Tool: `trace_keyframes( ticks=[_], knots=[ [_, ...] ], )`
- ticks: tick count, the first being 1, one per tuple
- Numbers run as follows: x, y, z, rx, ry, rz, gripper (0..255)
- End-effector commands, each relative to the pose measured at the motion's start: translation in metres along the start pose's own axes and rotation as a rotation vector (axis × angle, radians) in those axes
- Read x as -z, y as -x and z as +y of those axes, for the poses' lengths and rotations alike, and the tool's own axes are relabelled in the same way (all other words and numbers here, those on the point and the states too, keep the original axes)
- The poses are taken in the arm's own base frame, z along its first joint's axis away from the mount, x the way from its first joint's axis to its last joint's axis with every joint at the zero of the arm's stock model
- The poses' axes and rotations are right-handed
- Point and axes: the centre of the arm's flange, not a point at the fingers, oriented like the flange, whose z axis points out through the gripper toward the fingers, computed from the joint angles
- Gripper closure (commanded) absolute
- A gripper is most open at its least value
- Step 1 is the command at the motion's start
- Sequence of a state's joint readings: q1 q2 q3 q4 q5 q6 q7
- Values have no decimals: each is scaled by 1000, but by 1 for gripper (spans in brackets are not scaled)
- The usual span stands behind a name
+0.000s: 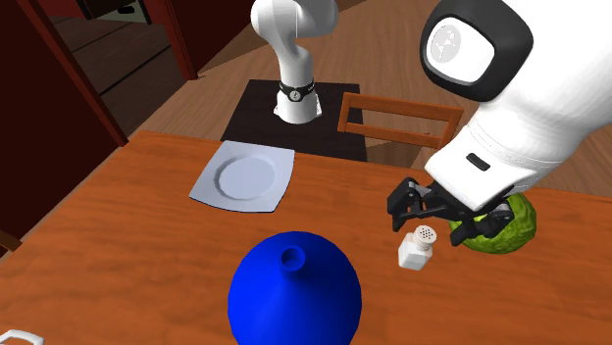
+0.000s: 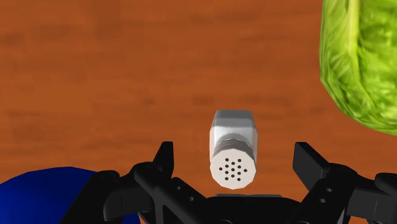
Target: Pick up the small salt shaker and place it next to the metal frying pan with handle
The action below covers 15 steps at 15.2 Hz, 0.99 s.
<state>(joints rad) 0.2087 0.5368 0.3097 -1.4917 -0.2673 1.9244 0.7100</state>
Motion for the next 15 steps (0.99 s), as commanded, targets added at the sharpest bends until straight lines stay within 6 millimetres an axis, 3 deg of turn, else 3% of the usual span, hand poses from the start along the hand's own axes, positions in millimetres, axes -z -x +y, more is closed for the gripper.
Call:
trace_keyframes(
  ticks=[1,2,3,12,15],
  knots=[
    [0,0,0,0,0,0,0],
    [0,0,0,0,0,0,0],
    [0,0,0,0,0,0,255],
    [0,0,0,0,0,0,255],
    [16,0,2,0,0,0,255]
  ],
)
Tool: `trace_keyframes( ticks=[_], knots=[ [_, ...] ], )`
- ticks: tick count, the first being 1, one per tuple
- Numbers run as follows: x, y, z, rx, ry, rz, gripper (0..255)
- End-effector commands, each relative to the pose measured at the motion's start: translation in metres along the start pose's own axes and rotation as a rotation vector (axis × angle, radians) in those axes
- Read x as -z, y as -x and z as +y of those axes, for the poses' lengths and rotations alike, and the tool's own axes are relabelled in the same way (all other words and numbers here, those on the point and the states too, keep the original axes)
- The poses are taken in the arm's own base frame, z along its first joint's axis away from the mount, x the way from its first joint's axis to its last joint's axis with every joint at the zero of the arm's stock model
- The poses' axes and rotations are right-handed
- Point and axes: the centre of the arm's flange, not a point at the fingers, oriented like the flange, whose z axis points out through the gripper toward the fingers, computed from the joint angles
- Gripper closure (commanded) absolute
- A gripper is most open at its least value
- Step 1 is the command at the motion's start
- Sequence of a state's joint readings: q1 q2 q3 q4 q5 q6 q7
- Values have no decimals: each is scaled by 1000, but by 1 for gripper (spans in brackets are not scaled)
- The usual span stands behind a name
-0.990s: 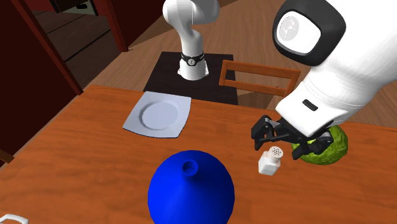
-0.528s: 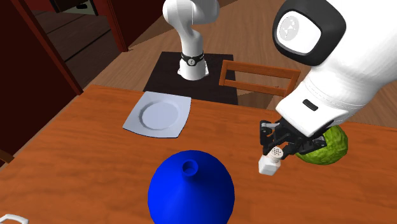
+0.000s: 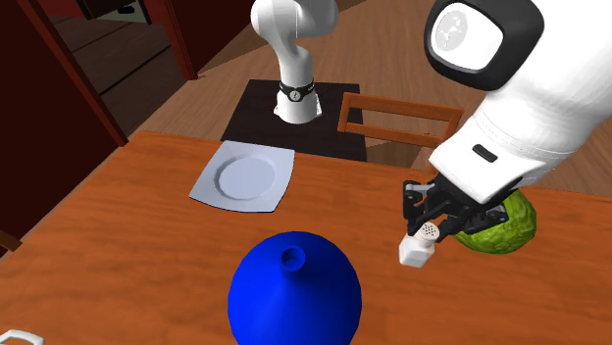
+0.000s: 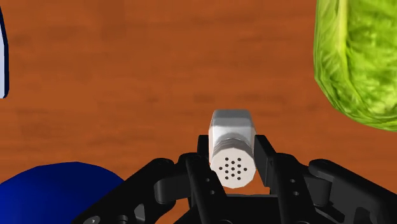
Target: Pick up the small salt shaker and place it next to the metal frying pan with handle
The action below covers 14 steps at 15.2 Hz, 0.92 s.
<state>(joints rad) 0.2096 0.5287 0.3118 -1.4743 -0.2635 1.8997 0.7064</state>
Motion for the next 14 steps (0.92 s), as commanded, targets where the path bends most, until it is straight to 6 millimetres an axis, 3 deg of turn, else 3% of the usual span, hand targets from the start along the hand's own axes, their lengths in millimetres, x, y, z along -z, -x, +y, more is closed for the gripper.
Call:
trace_keyframes(
  ticks=[1,14],
  knots=[
    [9,0,2,0,0,0,255],
    [78,0,10,0,0,0,255]
  ],
)
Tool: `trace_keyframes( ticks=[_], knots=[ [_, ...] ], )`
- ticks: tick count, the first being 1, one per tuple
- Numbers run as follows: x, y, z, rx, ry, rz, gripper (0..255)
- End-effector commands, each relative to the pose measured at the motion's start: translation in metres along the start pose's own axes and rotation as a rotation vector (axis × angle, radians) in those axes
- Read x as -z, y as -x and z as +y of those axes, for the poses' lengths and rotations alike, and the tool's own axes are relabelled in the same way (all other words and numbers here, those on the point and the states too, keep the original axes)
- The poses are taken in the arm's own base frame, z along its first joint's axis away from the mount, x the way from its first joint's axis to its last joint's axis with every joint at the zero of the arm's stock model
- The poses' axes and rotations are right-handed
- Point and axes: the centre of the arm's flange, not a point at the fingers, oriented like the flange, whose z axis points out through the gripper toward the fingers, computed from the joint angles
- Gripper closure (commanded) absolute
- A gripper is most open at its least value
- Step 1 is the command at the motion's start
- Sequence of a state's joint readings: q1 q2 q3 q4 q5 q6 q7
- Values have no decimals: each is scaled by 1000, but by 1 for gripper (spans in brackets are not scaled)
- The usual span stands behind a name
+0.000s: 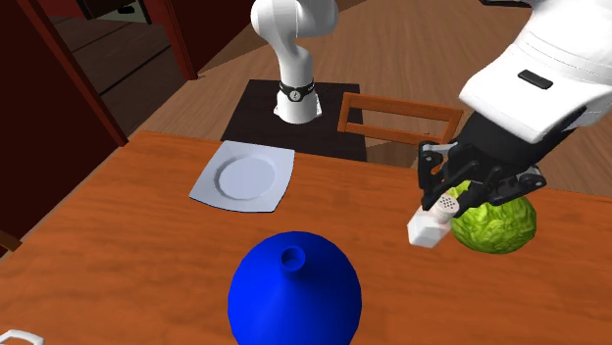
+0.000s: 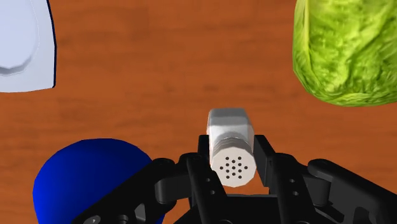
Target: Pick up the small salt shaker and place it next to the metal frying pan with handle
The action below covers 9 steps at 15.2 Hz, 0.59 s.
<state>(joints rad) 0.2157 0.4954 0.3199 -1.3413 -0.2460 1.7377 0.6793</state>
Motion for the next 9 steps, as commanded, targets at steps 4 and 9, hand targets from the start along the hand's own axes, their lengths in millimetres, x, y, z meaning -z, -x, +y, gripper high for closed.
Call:
trace_keyframes(
  ticks=[4,9],
  knots=[
    [27,1,3,0,0,0,255],
    [53,1,6,0,0,0,255]
  ],
)
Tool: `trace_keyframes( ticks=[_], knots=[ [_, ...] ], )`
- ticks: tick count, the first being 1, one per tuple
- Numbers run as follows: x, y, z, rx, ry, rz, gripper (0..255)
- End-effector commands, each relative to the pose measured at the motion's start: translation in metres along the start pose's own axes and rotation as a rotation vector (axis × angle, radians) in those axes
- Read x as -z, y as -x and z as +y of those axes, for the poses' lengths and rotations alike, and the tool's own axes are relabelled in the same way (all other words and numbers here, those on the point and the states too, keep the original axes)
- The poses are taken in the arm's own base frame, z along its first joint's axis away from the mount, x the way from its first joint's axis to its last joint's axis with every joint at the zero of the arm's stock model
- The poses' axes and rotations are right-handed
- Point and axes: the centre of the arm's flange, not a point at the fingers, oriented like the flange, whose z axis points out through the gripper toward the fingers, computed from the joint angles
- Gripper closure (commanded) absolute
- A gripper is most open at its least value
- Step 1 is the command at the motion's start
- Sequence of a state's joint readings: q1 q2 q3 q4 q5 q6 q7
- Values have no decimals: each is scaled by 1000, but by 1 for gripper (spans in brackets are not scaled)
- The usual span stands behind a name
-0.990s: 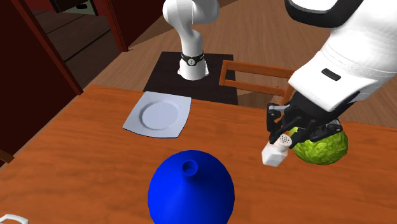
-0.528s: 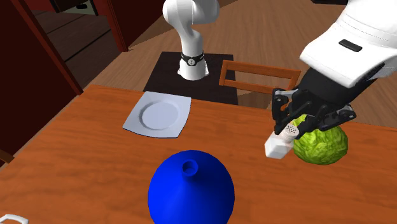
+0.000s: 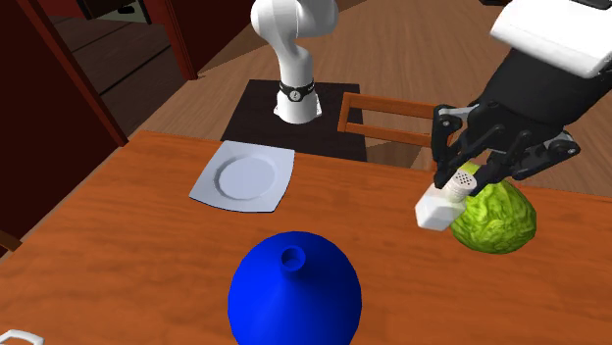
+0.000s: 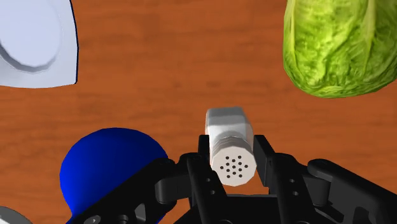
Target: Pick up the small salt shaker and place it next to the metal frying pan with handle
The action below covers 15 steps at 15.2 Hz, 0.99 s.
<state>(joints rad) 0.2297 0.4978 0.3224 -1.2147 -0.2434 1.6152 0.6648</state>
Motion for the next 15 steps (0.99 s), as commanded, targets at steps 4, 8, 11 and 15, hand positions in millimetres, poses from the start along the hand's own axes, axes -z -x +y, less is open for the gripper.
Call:
trace_keyframes(
  ticks=[4,8,11,15],
  knots=[
    [27,0,3,0,0,0,255],
    [27,-7,29,0,0,0,255],
    [19,-19,65,0,0,0,255],
    [7,-34,115,0,0,0,255]
  ],
)
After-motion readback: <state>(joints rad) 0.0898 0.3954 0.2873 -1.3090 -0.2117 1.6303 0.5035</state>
